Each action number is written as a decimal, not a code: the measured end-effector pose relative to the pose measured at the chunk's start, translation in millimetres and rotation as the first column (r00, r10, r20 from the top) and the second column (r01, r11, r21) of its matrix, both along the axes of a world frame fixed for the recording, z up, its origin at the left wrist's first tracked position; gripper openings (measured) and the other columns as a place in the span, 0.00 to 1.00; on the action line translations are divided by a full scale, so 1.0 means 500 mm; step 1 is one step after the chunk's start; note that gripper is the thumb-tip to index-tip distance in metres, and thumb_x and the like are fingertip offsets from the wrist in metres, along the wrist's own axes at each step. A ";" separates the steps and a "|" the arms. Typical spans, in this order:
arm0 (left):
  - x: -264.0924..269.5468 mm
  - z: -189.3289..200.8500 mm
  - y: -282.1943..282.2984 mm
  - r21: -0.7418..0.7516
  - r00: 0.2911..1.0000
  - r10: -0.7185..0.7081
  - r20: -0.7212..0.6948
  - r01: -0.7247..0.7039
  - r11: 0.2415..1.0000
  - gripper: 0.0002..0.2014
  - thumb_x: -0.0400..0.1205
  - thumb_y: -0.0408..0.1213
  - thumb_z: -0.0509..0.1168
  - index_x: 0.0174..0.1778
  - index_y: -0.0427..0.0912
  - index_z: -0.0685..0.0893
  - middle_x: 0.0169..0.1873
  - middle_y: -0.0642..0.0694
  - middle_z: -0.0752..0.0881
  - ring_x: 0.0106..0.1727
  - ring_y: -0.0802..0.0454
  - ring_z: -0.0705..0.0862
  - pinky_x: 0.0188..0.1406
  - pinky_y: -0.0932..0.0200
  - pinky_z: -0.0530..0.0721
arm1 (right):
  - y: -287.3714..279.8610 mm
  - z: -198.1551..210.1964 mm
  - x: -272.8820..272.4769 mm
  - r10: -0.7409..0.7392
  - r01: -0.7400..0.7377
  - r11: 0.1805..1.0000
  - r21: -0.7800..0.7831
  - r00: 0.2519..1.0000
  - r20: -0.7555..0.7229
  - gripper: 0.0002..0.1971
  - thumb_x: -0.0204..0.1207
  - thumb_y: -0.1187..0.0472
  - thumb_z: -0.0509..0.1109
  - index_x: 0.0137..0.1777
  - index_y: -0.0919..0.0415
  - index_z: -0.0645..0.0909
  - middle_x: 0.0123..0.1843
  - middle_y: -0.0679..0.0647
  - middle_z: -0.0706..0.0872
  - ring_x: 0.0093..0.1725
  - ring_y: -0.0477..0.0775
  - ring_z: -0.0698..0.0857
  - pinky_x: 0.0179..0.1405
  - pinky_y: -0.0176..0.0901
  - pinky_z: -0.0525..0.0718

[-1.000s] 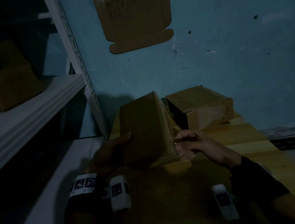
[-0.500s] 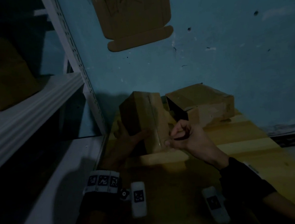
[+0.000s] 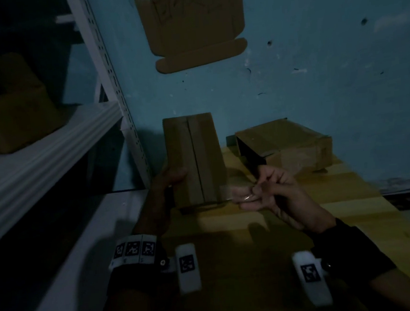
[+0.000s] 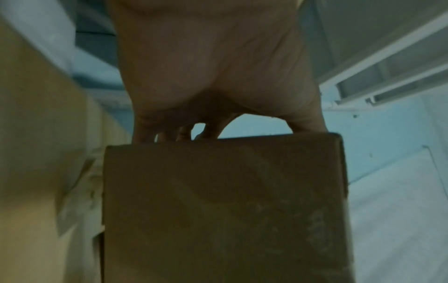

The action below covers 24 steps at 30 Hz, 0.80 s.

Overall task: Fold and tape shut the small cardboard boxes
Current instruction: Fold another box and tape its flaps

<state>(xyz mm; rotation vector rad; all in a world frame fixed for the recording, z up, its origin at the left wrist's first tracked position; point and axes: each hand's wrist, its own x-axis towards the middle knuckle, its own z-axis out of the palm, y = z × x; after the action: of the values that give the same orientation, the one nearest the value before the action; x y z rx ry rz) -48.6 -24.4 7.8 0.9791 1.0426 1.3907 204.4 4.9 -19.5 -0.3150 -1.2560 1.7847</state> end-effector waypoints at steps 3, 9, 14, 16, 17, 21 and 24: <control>-0.009 -0.003 0.003 -0.028 0.999 -0.022 -0.040 0.021 0.999 0.41 0.61 0.52 0.81 0.71 0.43 0.81 0.59 0.40 0.90 0.58 0.40 0.89 0.54 0.42 0.89 | 0.001 -0.003 -0.002 0.085 -0.084 0.996 0.039 0.996 -0.021 0.05 0.75 0.68 0.76 0.44 0.68 0.83 0.55 0.76 0.89 0.58 0.70 0.91 0.53 0.55 0.93; 0.000 -0.008 0.004 0.091 0.962 0.134 -0.236 -0.115 0.989 0.43 0.62 0.49 0.80 0.75 0.45 0.77 0.61 0.44 0.87 0.52 0.51 0.89 0.45 0.55 0.89 | 0.003 -0.018 -0.005 0.124 -0.128 0.991 0.031 0.987 0.104 0.19 0.75 0.64 0.65 0.63 0.71 0.84 0.63 0.78 0.85 0.64 0.73 0.87 0.66 0.65 0.86; 0.006 -0.008 0.005 0.108 0.950 0.151 -0.274 -0.125 0.986 0.52 0.53 0.57 0.81 0.75 0.47 0.76 0.63 0.44 0.85 0.59 0.45 0.87 0.57 0.45 0.88 | -0.001 -0.005 -0.003 0.061 -0.070 0.997 0.034 0.972 0.228 0.23 0.74 0.81 0.53 0.62 0.70 0.84 0.65 0.72 0.88 0.65 0.73 0.88 0.61 0.61 0.90; 0.013 -0.011 0.007 0.119 0.942 0.148 -0.302 -0.117 0.986 0.55 0.53 0.57 0.81 0.78 0.47 0.73 0.64 0.46 0.84 0.60 0.46 0.87 0.56 0.47 0.88 | 0.000 -0.005 -0.002 -0.044 0.011 0.995 0.099 0.941 0.336 0.27 0.76 0.86 0.50 0.53 0.69 0.90 0.57 0.67 0.92 0.57 0.66 0.91 0.57 0.58 0.92; 0.014 -0.013 0.008 0.123 0.936 0.152 -0.317 -0.118 0.985 0.54 0.53 0.58 0.80 0.79 0.47 0.73 0.64 0.46 0.84 0.61 0.47 0.86 0.57 0.46 0.87 | 0.001 -0.007 -0.003 -0.074 0.028 0.992 0.126 0.922 0.380 0.25 0.78 0.86 0.50 0.51 0.71 0.90 0.54 0.66 0.93 0.55 0.64 0.92 0.57 0.57 0.92; 0.009 -0.013 0.012 0.122 0.939 0.156 -0.308 -0.124 0.985 0.44 0.59 0.52 0.83 0.73 0.53 0.76 0.61 0.50 0.85 0.59 0.49 0.87 0.54 0.50 0.88 | 0.001 -0.015 -0.014 -0.064 0.023 0.994 0.109 0.921 0.384 0.15 0.78 0.62 0.65 0.48 0.73 0.90 0.54 0.72 0.92 0.56 0.67 0.92 0.59 0.51 0.91; 0.006 -0.013 0.016 0.127 0.943 0.144 -0.300 -0.110 0.986 0.38 0.66 0.47 0.82 0.72 0.53 0.76 0.60 0.51 0.85 0.58 0.51 0.87 0.50 0.54 0.87 | 0.002 -0.008 -0.020 -0.069 0.041 0.996 0.084 0.931 0.359 0.31 0.71 0.38 0.76 0.46 0.72 0.91 0.52 0.75 0.91 0.55 0.70 0.92 0.58 0.52 0.91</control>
<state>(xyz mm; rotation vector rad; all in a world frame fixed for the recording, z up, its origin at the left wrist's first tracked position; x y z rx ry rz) -45.8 -16.4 1.2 1.2575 1.2906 1.4413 194.2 5.9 -23.6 -0.6530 -1.5504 1.6740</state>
